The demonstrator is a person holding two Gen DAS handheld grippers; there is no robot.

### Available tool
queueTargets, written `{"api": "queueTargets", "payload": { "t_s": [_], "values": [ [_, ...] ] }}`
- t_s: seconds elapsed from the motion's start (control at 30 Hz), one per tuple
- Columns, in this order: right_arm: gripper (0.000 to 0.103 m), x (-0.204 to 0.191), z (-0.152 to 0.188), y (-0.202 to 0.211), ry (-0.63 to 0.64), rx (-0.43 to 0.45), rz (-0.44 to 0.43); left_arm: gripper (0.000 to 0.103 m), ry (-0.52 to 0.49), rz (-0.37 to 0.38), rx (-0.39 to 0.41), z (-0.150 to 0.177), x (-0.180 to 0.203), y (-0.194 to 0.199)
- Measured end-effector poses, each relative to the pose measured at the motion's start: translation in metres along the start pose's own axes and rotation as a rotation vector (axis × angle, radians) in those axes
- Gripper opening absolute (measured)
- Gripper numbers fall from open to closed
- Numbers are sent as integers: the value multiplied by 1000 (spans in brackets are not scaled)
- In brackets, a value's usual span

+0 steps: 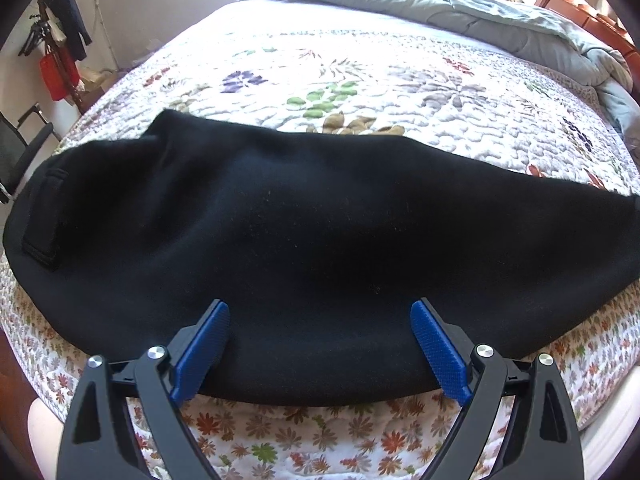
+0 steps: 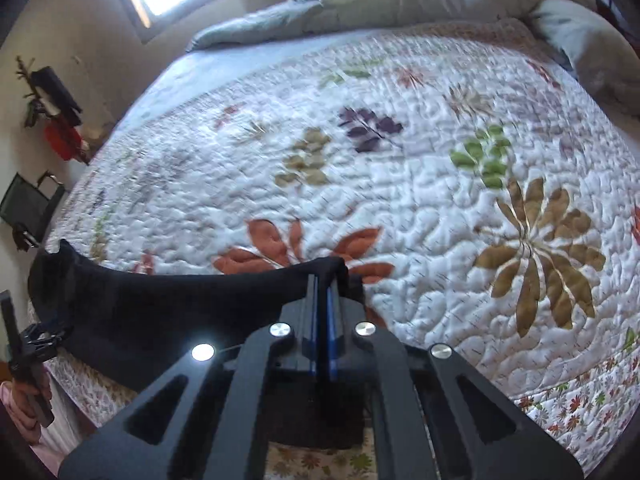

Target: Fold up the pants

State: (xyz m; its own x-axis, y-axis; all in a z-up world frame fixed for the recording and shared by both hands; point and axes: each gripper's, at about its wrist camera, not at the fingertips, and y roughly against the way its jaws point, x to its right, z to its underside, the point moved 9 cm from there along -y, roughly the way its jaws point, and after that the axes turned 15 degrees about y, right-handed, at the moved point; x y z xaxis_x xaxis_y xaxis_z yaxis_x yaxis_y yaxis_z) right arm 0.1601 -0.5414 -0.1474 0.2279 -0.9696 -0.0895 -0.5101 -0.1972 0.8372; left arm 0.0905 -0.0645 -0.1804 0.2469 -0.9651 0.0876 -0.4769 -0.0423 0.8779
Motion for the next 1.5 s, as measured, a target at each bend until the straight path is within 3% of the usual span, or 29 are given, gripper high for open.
{"api": "queueTargets", "payload": {
  "t_s": [0.07, 0.13, 0.17, 0.23, 0.3, 0.37, 0.43, 0.5, 0.57, 0.7, 0.9, 0.97, 1.0, 1.13, 1.2, 1.33, 1.43, 1.5],
  "values": [
    [3, 2, 12, -18, 1, -63, 18, 93, -22, -13, -4, 1, 4, -6],
    [5, 3, 15, -19, -23, -47, 13, 93, -41, -27, -11, 3, 7, -14],
    [9, 4, 16, -13, -52, -34, 6, 93, -40, -25, -10, 3, 7, -14],
    [29, 3, 19, -1, -72, -25, 14, 93, -31, 1, -7, 3, 10, -11],
    [30, 2, 26, 17, -79, -31, 50, 93, -30, 22, -3, 3, 13, -6],
    [32, -3, 40, 32, -140, -31, 13, 93, -23, 39, 6, 2, 16, -1],
    [46, -11, 59, 38, -201, -60, -36, 93, -9, 62, 0, 4, 20, 1],
    [51, -22, 76, 40, -273, -79, -95, 93, 13, 94, -19, 8, 26, 1],
    [51, -38, 91, 37, -348, -80, -195, 93, 27, 114, -33, 12, 31, 1],
    [51, -47, 105, 18, -409, -108, -209, 93, 23, 123, -47, 16, 48, -2],
    [48, -39, 85, -7, -540, -33, -276, 93, 28, 140, -54, 17, 54, 2],
    [16, -43, 76, -11, -517, -12, -294, 93, 37, 135, -52, 17, 48, 3],
    [13, -48, 69, -9, -499, 16, -336, 93, 47, 129, -49, 16, 42, 3],
    [11, -55, 43, 20, -416, 102, -322, 93, 88, 97, -31, 9, 20, 3],
    [11, -53, 21, 51, -386, 182, -331, 93, 105, 79, 19, 0, 9, 10],
    [11, -28, 3, 95, -400, 296, -248, 95, 118, 50, 122, -11, -8, 23],
    [11, 11, 34, 76, -462, 192, -89, 96, 106, 17, 71, -5, -15, 5],
    [11, 22, 67, 37, -495, 37, -41, 98, 50, -13, 18, 5, -14, -19]
  ]
}}
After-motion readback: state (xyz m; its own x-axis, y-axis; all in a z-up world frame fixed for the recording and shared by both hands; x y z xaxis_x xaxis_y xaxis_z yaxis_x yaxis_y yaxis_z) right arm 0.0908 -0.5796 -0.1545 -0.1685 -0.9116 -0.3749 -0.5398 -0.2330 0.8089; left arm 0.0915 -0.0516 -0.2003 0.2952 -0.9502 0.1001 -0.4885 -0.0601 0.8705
